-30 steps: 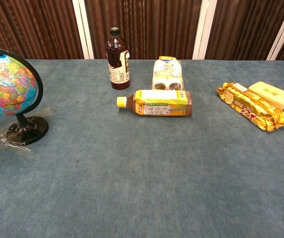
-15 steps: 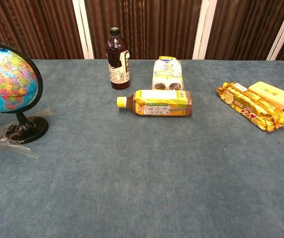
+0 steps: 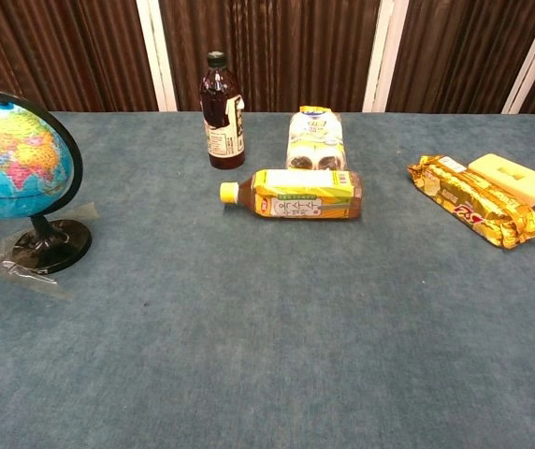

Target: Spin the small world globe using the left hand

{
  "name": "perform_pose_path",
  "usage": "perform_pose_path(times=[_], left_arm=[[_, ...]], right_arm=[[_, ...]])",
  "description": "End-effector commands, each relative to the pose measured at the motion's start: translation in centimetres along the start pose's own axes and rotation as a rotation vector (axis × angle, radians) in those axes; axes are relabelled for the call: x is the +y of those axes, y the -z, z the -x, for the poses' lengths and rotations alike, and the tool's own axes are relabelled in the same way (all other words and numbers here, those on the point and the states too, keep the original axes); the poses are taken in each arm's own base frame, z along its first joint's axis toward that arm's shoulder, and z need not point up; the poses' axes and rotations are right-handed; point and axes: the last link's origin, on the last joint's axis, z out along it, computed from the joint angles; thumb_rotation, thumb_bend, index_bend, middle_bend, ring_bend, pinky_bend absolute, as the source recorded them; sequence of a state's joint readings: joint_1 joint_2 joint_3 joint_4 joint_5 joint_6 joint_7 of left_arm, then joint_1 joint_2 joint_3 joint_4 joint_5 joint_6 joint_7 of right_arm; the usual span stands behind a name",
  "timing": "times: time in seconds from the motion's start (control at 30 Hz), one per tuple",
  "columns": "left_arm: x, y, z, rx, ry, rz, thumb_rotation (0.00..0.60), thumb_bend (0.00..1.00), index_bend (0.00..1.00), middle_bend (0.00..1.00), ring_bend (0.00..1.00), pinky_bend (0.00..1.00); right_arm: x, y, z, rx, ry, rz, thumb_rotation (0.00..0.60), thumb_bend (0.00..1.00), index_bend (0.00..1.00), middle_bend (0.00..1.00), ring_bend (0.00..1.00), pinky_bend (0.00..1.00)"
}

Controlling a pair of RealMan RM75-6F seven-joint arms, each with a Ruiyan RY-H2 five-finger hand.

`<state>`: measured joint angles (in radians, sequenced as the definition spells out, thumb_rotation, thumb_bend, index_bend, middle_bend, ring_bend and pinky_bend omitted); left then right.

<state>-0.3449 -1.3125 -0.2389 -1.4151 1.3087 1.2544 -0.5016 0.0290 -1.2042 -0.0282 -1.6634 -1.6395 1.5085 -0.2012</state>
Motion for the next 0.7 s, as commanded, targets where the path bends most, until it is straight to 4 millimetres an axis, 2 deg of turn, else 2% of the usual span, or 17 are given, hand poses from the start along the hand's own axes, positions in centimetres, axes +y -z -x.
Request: perform_pose_path(times=[0.03, 0.7], left_arm=[[-0.1, -0.3, 0.0, -0.004, 0.018, -0.008, 0.6, 0.33, 0.0, 0.0, 0.0, 0.0], [-0.4, -5.3, 0.0, -0.058, 0.103, -0.082, 0.6, 0.33, 0.0, 0.0, 0.0, 0.0]], right_arm=[[0.0, 0.0, 0.0, -0.001, -0.003, 0.0, 0.6, 0.05, 0.0, 0.0, 0.0, 0.0], [0.3, -0.1, -0.3, 0.01, -0.006, 0.036, 0.6, 0.06, 0.0, 0.0, 0.0, 0.0]])
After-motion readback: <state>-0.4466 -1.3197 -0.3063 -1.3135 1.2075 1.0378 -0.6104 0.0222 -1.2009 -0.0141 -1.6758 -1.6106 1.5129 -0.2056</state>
